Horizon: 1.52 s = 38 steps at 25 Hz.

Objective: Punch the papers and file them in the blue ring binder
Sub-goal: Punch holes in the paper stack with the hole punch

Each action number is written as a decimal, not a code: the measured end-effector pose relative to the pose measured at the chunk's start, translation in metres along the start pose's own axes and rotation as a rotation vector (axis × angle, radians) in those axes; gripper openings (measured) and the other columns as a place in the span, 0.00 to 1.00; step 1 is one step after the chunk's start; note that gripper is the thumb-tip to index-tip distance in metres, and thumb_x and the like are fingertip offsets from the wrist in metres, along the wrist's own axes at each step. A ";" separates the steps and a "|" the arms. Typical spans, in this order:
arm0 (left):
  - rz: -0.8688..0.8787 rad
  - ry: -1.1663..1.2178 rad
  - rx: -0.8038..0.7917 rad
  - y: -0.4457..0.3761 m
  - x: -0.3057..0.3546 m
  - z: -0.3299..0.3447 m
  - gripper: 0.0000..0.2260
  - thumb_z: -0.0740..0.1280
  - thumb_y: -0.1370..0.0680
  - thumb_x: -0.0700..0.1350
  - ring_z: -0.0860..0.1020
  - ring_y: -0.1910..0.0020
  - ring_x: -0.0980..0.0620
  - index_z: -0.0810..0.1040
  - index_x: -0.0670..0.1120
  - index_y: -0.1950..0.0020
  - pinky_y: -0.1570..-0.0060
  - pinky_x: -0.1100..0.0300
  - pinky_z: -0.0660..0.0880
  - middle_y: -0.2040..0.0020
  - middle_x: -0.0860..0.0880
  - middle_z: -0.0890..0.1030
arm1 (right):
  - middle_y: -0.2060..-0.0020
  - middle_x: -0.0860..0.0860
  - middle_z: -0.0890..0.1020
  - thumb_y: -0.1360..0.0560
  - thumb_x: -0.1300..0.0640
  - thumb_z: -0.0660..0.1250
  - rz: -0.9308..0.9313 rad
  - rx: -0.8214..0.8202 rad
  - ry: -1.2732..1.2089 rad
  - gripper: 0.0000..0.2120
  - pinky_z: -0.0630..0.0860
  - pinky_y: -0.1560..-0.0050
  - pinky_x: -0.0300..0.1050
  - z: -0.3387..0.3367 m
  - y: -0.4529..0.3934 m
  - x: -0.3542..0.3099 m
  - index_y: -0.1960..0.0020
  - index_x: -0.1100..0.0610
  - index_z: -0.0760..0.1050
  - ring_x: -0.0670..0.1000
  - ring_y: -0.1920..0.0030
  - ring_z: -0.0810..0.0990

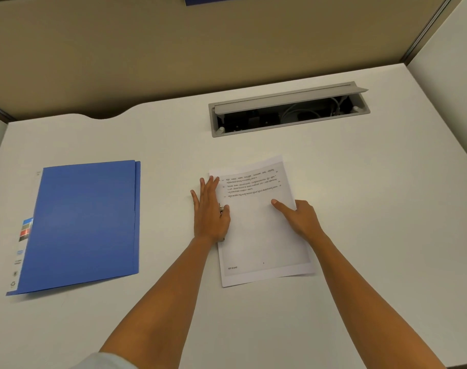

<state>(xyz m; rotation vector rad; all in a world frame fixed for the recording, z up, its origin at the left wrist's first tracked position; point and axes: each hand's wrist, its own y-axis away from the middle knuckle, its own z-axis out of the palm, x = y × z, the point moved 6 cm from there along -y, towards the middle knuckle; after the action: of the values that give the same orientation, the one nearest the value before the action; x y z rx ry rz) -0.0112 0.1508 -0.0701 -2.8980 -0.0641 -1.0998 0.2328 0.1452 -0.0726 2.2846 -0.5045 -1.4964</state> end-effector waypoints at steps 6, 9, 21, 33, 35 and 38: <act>0.009 -0.195 0.013 0.002 0.014 -0.010 0.33 0.65 0.27 0.47 0.52 0.21 0.49 0.58 0.44 0.24 0.23 0.47 0.40 0.23 0.48 0.60 | 0.53 0.51 0.85 0.28 0.49 0.71 0.010 -0.044 -0.008 0.10 0.80 0.48 0.53 -0.002 0.001 0.001 0.50 0.52 0.80 0.54 0.55 0.84; -0.038 -0.153 -0.007 0.006 0.013 -0.013 0.33 0.67 0.26 0.50 0.53 0.22 0.48 0.59 0.43 0.24 0.23 0.49 0.41 0.24 0.47 0.62 | 0.53 0.52 0.85 0.28 0.49 0.71 0.010 -0.060 -0.021 0.12 0.81 0.49 0.52 -0.003 0.002 0.001 0.48 0.53 0.80 0.54 0.55 0.84; -0.536 0.339 0.226 0.062 -0.006 -0.040 0.10 0.74 0.30 0.49 0.78 0.53 0.49 0.78 0.46 0.56 0.59 0.61 0.75 0.54 0.50 0.78 | 0.48 0.54 0.83 0.21 0.51 0.64 -0.158 -0.093 0.061 0.15 0.79 0.49 0.51 -0.028 0.009 -0.001 0.39 0.58 0.76 0.56 0.51 0.82; -0.606 0.479 0.122 0.058 0.040 -0.006 0.08 0.73 0.30 0.46 0.81 0.58 0.53 0.84 0.43 0.54 0.64 0.65 0.73 0.58 0.49 0.84 | 0.46 0.53 0.82 0.22 0.53 0.65 -0.118 0.141 -0.394 0.16 0.78 0.49 0.51 -0.122 0.027 0.012 0.36 0.57 0.74 0.53 0.50 0.82; -0.582 0.493 0.071 0.055 0.054 0.008 0.07 0.74 0.30 0.44 0.81 0.60 0.53 0.84 0.42 0.56 0.65 0.67 0.72 0.59 0.49 0.84 | 0.47 0.52 0.82 0.22 0.54 0.65 -0.107 0.160 -0.471 0.14 0.78 0.52 0.48 -0.131 0.028 0.011 0.38 0.57 0.75 0.51 0.52 0.82; -0.555 0.498 -0.060 0.049 0.082 0.034 0.01 0.70 0.32 0.36 0.76 0.65 0.49 0.82 0.40 0.62 0.66 0.63 0.71 0.64 0.47 0.81 | 0.47 0.52 0.83 0.22 0.55 0.65 -0.103 0.164 -0.548 0.13 0.79 0.51 0.49 -0.140 0.027 0.014 0.38 0.56 0.76 0.52 0.51 0.83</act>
<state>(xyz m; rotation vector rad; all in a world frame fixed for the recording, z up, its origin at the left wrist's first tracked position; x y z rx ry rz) 0.0753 0.1054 -0.0419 -2.6142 -0.8637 -1.8917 0.3645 0.1295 -0.0179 2.0184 -0.6829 -2.2185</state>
